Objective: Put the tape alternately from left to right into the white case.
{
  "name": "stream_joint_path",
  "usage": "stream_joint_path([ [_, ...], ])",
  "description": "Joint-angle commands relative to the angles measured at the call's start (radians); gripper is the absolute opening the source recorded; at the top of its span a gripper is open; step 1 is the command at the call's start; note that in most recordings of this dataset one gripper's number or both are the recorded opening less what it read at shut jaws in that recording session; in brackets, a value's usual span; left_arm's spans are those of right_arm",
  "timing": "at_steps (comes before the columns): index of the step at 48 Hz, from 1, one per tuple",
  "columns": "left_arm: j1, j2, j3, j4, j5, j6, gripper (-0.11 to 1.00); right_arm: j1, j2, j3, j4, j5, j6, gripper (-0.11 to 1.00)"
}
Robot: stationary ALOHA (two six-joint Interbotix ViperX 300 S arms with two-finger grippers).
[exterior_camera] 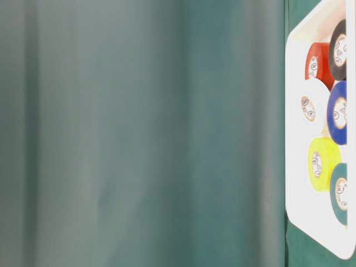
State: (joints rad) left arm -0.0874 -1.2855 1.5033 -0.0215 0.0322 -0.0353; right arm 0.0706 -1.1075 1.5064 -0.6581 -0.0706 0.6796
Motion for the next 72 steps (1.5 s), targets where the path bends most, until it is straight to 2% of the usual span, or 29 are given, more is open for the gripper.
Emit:
stream_joint_path([
  [1,0.006,0.008,-0.012,-0.002,-0.005,0.002,0.48,0.002,0.005,-0.011,0.002,-0.003,0.002,0.77],
  [34,0.009,0.005,-0.002,0.0,-0.011,0.002,0.48,0.002,-0.049,0.011,0.002,0.023,0.002,0.77],
  [55,0.009,-0.15,0.06,0.0,-0.002,0.015,0.49,0.0,-0.061,0.026,-0.003,0.002,-0.002,0.78],
  [72,0.011,-0.153,0.066,0.002,-0.003,0.026,0.51,0.0,-0.078,0.032,-0.005,-0.003,-0.002,0.78],
])
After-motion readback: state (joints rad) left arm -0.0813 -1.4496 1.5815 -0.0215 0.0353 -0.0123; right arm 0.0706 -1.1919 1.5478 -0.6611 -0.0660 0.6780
